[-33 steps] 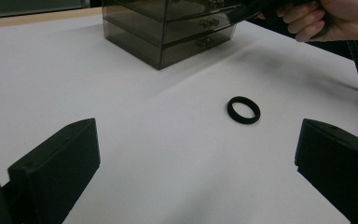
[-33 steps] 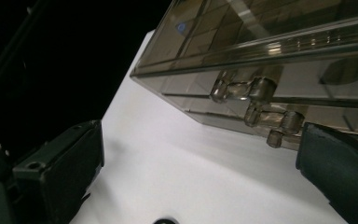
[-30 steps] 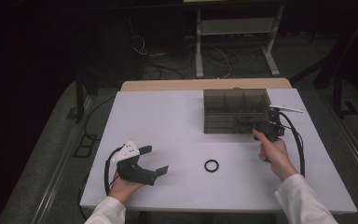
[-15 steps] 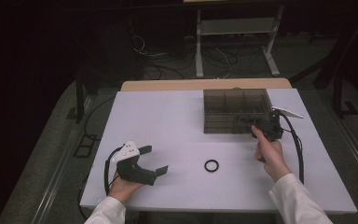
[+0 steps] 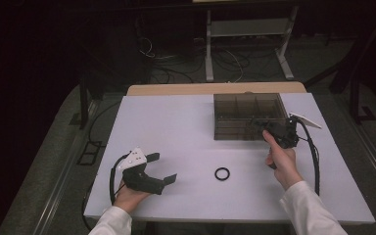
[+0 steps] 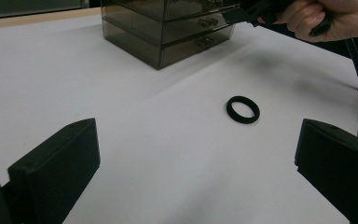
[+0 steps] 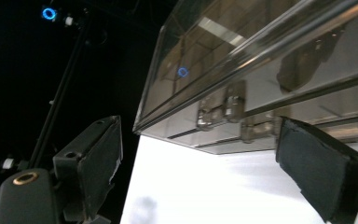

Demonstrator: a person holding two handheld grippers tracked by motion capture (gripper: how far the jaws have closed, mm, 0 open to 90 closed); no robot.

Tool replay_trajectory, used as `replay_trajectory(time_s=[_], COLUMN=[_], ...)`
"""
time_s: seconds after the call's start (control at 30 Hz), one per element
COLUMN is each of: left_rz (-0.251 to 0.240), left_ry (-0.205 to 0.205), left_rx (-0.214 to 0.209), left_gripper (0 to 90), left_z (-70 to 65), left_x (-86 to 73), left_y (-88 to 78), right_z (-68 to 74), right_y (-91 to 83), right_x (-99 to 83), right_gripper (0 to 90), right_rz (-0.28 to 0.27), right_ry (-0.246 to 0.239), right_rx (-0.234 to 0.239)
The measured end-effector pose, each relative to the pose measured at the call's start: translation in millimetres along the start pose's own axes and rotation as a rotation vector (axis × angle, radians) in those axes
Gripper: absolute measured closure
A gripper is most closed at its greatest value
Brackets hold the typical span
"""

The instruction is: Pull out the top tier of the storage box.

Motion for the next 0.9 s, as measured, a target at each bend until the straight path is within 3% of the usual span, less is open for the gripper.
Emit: replay_trajectory(time_s=[0.33, 0.53, 0.9], left_rz=[0.002, 0.003, 0.015], left_ry=[-0.001, -0.001, 0.013], left_rx=[-0.001, -0.002, 0.009], left_gripper=[0.0, 0.0, 0.0], left_z=[0.0, -0.1, -0.4], left_x=[-0.1, -0.1, -0.3], left_y=[0.4, 0.4, 1.1], right_z=[-5.3, -8.0, -10.3], right_y=[-3.6, -3.9, -2.7], right_x=[0.9, 0.4, 0.0], right_gripper=[36.3, 50.4, 63.2], right_rz=[-0.026, -0.041, -0.047], right_ry=[0.037, 0.060, 0.072], right_rx=[-0.052, -0.028, -0.073])
Point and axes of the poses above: each handheld gripper's, and its own axes: y roughly forward along the jaws, x roughly out of its top, z roughly to its left, the point moved 1 cm from there along y, roughly forward along the jaws, and after that the axes turned 2 degrees about z, right-handed, at the moved point
